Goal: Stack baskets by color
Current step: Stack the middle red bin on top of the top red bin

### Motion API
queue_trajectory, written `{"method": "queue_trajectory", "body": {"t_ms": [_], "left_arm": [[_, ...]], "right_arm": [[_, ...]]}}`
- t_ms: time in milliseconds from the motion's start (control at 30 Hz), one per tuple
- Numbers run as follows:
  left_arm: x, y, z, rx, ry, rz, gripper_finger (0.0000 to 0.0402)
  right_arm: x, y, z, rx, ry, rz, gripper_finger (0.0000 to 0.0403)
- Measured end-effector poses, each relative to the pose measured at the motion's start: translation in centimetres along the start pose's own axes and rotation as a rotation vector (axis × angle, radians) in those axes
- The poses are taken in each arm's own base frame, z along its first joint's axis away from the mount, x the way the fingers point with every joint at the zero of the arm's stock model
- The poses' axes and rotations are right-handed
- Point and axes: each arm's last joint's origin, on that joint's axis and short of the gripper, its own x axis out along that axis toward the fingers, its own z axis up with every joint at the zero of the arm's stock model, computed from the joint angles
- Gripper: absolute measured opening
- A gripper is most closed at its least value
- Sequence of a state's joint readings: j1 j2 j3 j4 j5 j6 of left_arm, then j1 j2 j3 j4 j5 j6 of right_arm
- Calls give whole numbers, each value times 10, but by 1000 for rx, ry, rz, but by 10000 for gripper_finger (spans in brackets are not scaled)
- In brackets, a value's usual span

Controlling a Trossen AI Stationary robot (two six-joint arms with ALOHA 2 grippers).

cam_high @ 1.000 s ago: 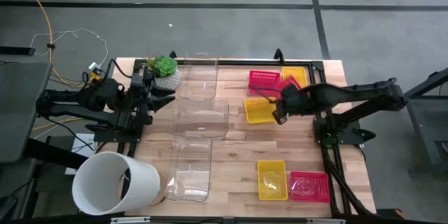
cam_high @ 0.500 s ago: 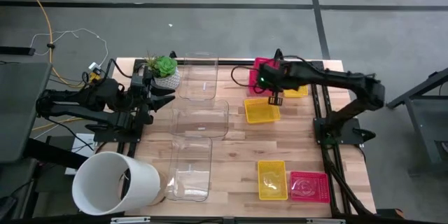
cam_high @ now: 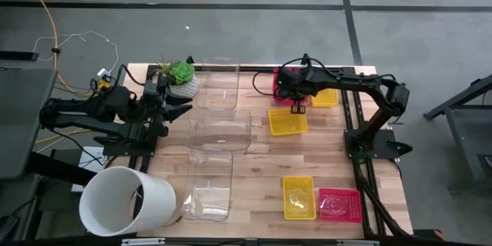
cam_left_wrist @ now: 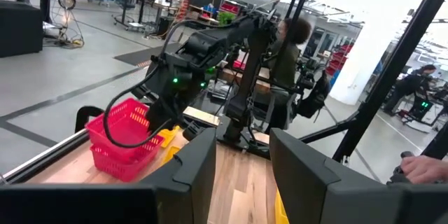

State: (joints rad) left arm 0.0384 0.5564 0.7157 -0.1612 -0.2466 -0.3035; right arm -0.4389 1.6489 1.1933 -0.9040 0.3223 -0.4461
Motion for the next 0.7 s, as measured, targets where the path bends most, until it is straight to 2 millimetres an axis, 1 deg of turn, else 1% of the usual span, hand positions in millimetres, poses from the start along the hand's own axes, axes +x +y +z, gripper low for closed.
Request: {"method": "queue_trajectory", "body": {"t_ms": [67, 200, 367, 700], "left_arm": [[0, 0, 0, 0, 0, 0, 122], [0, 0, 0, 0, 0, 0, 122], [0, 0, 0, 0, 0, 0, 122], [0, 0, 0, 0, 0, 0, 122]], "right_arm": [[0, 0, 0, 0, -3, 4, 0], [0, 2, 3, 4, -65, 95, 0], [0, 2, 3, 6, -62, 73, 0], [0, 3, 4, 52, -80, 115, 3]]}}
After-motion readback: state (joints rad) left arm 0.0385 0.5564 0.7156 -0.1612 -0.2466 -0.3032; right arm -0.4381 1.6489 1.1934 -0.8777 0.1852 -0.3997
